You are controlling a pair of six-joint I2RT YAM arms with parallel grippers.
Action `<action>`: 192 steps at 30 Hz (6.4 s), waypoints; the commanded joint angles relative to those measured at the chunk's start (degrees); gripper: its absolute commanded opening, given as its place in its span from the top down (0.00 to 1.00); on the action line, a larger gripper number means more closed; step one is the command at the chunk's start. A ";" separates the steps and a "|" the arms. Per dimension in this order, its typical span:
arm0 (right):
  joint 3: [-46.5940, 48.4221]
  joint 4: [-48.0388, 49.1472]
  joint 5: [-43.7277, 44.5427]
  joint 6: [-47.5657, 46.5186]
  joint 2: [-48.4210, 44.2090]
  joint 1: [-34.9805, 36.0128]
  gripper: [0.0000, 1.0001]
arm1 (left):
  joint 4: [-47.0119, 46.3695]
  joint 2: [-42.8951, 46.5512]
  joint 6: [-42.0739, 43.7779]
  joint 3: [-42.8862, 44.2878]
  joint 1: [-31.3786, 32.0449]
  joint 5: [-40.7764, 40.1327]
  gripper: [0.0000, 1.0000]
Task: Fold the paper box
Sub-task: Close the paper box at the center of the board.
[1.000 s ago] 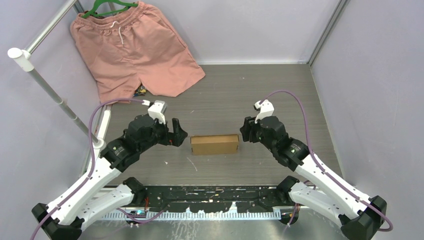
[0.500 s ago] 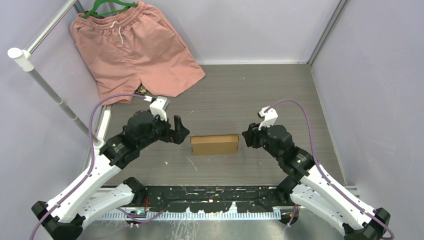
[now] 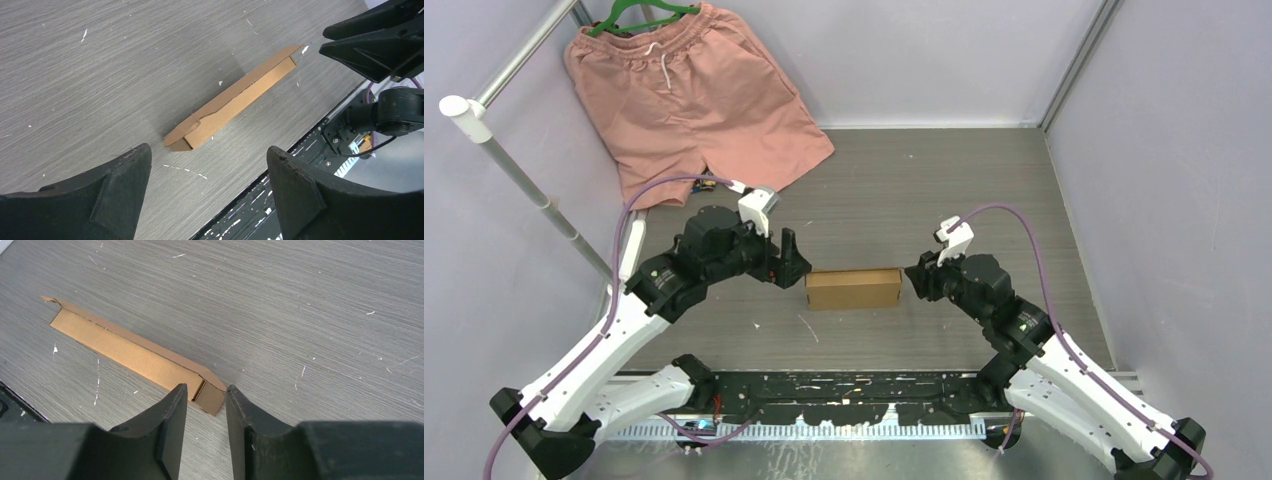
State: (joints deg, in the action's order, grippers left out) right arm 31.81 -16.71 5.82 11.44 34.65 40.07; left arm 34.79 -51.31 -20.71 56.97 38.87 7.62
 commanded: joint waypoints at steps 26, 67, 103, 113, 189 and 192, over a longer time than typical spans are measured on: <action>1.23 3.67 3.42 -4.91 5.17 2.99 0.66 | 2.48 -0.55 2.49 3.32 -0.11 2.67 0.12; 4.88 4.48 3.24 -7.02 7.61 2.99 0.69 | 0.99 -1.97 3.82 -1.57 -0.02 -3.99 0.58; 16.41 -4.96 1.07 -5.16 11.33 2.94 0.66 | -3.03 -3.91 2.47 0.95 3.30 -9.30 0.52; 23.52 -9.73 -2.37 -1.89 14.14 2.92 0.64 | 0.43 -8.55 1.21 5.08 4.10 -4.87 0.45; 8.94 -4.33 1.98 -6.38 10.72 2.99 0.59 | -16.44 3.90 10.86 -12.28 8.42 -12.81 0.36; 8.74 -4.36 1.48 -6.47 11.25 2.99 0.59 | -16.26 3.72 10.95 -12.07 8.42 -12.49 0.33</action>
State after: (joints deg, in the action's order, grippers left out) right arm 40.23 -23.99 8.36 5.98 45.54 42.70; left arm 21.76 -47.79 -11.03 42.00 47.16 -6.20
